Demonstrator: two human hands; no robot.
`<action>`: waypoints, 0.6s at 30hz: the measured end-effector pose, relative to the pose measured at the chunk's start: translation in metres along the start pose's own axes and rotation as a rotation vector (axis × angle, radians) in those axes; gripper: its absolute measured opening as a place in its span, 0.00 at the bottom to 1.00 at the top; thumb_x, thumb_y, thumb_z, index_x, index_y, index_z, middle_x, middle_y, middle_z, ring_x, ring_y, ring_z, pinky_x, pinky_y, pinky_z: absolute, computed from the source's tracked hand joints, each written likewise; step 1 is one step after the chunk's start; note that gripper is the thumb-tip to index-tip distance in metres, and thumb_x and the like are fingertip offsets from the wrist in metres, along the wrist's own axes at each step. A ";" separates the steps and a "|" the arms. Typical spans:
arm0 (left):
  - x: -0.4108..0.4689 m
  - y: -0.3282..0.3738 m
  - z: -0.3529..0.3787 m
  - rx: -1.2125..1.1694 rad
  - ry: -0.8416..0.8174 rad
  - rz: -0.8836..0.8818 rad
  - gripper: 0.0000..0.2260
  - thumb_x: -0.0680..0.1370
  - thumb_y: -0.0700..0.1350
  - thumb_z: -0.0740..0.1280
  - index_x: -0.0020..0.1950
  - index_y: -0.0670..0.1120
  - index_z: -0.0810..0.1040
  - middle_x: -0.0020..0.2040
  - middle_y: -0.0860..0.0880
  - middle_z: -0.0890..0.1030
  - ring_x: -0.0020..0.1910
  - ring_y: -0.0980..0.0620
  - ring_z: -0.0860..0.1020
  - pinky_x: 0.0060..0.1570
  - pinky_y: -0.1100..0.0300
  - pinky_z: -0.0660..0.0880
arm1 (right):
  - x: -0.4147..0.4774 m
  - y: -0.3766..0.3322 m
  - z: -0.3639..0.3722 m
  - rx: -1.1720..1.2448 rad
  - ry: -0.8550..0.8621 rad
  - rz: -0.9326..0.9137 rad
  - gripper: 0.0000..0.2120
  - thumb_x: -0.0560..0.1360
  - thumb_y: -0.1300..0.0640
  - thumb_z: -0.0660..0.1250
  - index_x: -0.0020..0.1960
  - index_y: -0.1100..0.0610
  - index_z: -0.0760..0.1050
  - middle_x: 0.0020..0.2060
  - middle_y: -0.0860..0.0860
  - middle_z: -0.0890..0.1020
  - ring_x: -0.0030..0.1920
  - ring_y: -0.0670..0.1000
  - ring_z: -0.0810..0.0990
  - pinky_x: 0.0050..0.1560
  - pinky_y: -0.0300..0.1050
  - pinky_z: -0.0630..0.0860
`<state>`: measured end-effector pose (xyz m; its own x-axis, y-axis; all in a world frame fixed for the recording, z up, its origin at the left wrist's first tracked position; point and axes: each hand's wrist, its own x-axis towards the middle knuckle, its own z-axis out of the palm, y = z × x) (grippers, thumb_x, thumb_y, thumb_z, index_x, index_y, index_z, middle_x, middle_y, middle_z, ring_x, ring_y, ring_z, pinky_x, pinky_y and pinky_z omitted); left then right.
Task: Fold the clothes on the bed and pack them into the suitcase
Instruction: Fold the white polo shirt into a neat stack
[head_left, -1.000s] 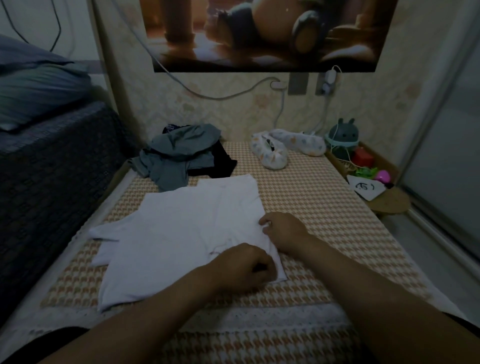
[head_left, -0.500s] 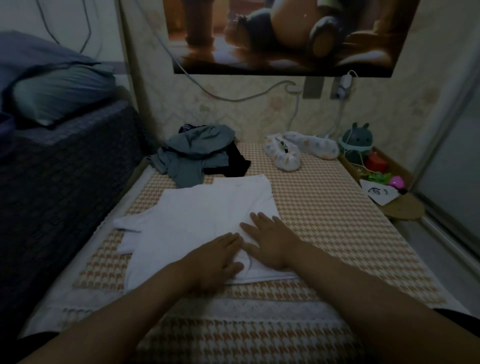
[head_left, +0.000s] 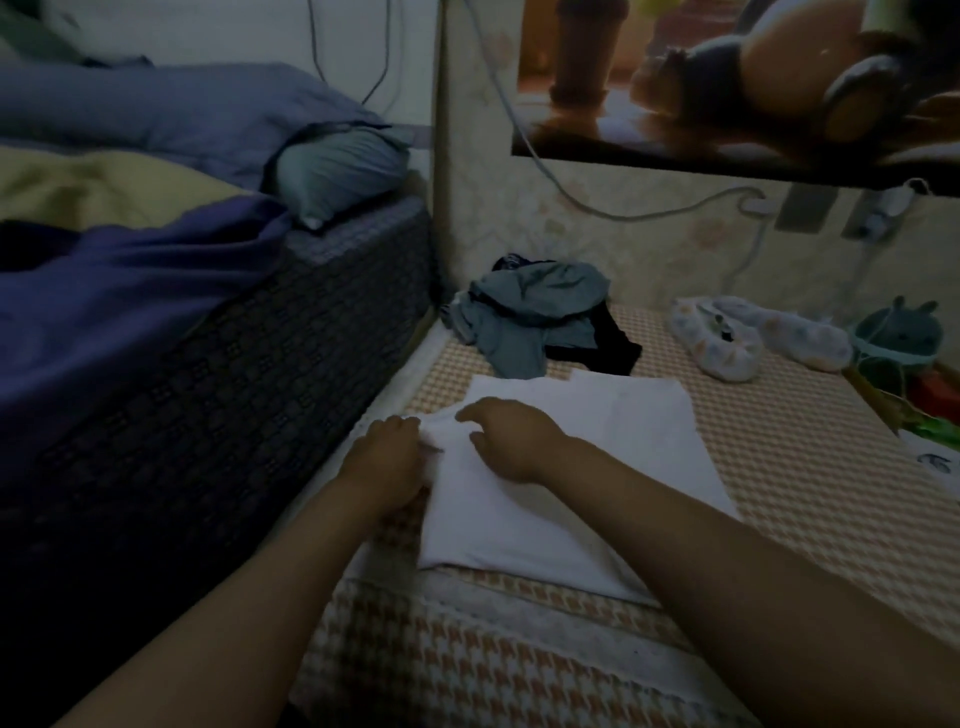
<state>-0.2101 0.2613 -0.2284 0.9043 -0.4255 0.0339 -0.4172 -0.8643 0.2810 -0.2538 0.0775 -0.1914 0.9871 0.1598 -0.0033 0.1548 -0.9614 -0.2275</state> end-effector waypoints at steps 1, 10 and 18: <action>0.003 -0.003 -0.002 -0.018 0.005 -0.041 0.19 0.79 0.46 0.60 0.69 0.42 0.67 0.67 0.42 0.71 0.66 0.41 0.69 0.64 0.50 0.68 | 0.015 -0.006 0.001 0.012 -0.015 -0.008 0.21 0.82 0.56 0.56 0.75 0.53 0.65 0.72 0.53 0.68 0.70 0.55 0.68 0.67 0.46 0.64; 0.024 -0.029 -0.004 -0.220 -0.093 -0.065 0.23 0.70 0.54 0.70 0.65 0.60 0.72 0.62 0.48 0.75 0.63 0.45 0.72 0.61 0.53 0.73 | 0.113 -0.030 0.021 -0.025 -0.289 -0.058 0.35 0.75 0.46 0.68 0.77 0.54 0.60 0.72 0.54 0.69 0.69 0.55 0.70 0.67 0.45 0.67; 0.044 -0.018 0.001 -0.617 0.034 -0.138 0.24 0.75 0.52 0.71 0.69 0.50 0.70 0.61 0.52 0.76 0.56 0.53 0.75 0.47 0.61 0.71 | 0.120 -0.009 -0.009 0.740 -0.040 -0.019 0.08 0.77 0.63 0.67 0.42 0.54 0.81 0.34 0.54 0.78 0.30 0.48 0.72 0.32 0.41 0.69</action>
<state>-0.1626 0.2580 -0.2325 0.9526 -0.3040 -0.0146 -0.1770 -0.5922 0.7861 -0.1365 0.1031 -0.1814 0.9801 0.1968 -0.0250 0.0910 -0.5577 -0.8250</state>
